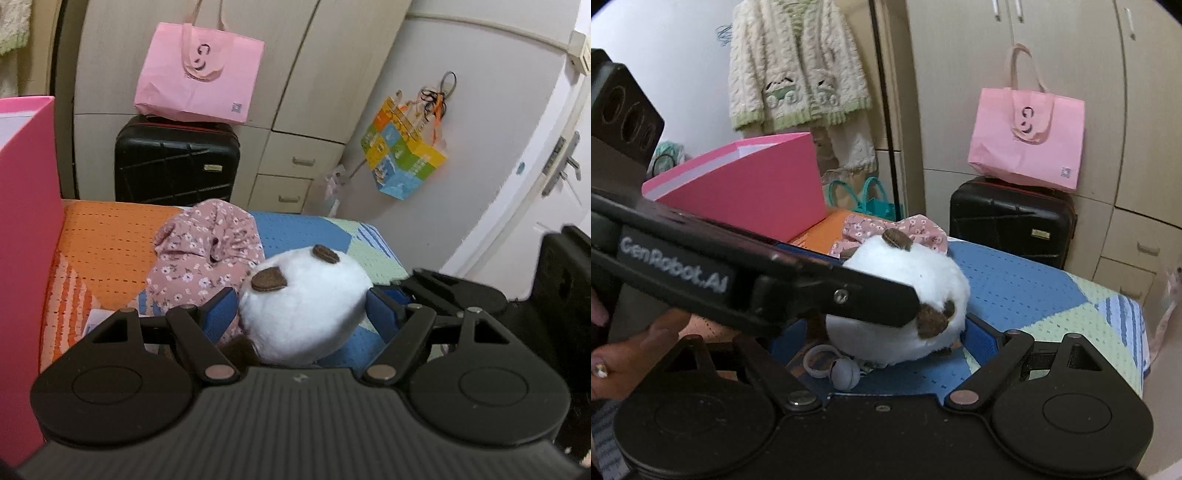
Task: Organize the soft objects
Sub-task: 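Lower the left tool onto the white plush toy and close it, then lift the white plush toy with the left tool and carry it over the pink box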
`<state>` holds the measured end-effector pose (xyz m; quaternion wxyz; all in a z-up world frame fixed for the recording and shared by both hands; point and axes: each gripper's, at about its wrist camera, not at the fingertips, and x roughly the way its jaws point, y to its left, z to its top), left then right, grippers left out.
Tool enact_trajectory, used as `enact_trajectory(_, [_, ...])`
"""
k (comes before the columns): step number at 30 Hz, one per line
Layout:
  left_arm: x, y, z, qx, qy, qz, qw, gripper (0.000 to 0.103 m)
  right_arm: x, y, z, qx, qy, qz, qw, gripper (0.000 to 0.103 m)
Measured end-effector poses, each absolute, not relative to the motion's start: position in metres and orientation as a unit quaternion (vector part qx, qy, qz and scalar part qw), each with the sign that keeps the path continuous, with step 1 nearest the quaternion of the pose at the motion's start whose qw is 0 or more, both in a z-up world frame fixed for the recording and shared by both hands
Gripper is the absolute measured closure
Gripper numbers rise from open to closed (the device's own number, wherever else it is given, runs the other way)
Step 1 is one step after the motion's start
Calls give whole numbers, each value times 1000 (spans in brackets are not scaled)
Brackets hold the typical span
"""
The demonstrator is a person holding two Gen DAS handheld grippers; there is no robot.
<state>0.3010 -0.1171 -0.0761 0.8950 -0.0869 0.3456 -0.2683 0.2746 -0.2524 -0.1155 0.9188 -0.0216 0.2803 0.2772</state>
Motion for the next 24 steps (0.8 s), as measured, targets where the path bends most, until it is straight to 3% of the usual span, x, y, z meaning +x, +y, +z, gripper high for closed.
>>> enact_trajectory(9, [299,-126,-84,-92,363,-274,886,29,286,-261,-124,13,302,266,915,11])
enact_trajectory(12, [295,-129,-83,-84,359,-273,888,29,281,-258,-123,4,299,269,915,20])
enact_trajectory(24, [270,-130,-71,-84,363,-286,883,30,250,-260,-108,-2,294,243,924,21])
